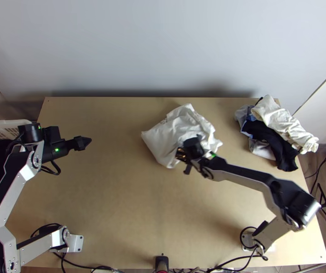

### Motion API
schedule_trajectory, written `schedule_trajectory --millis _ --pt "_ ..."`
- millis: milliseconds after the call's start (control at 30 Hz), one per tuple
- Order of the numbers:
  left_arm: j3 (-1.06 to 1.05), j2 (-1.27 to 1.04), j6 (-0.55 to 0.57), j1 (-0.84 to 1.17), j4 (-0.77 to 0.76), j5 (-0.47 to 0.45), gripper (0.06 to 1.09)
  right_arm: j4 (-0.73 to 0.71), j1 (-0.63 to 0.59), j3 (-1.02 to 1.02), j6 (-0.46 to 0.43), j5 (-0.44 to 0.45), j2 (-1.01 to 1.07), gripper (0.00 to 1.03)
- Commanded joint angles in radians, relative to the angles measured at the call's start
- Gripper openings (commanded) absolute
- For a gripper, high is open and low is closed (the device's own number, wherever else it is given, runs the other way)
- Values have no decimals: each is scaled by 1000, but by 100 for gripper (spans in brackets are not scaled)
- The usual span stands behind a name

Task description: Fold the t-shirt

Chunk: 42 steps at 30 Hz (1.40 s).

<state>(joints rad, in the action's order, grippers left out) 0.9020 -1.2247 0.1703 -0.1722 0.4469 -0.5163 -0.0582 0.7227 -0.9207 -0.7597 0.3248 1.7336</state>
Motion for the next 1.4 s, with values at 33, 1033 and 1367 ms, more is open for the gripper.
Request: schedule_trajectory --millis 33,1033,1367 --pt "6 -7 14 5 -1 -4 102 -52 -149 8 -153 -21 -118 3" --pt "-29 -2 29 7 3 -2 102 -48 -405 -477 -109 -23 -78 3" --pt "-87 8 29 14 3 -2 102 -111 -513 -538 -113 -21 -75 3"
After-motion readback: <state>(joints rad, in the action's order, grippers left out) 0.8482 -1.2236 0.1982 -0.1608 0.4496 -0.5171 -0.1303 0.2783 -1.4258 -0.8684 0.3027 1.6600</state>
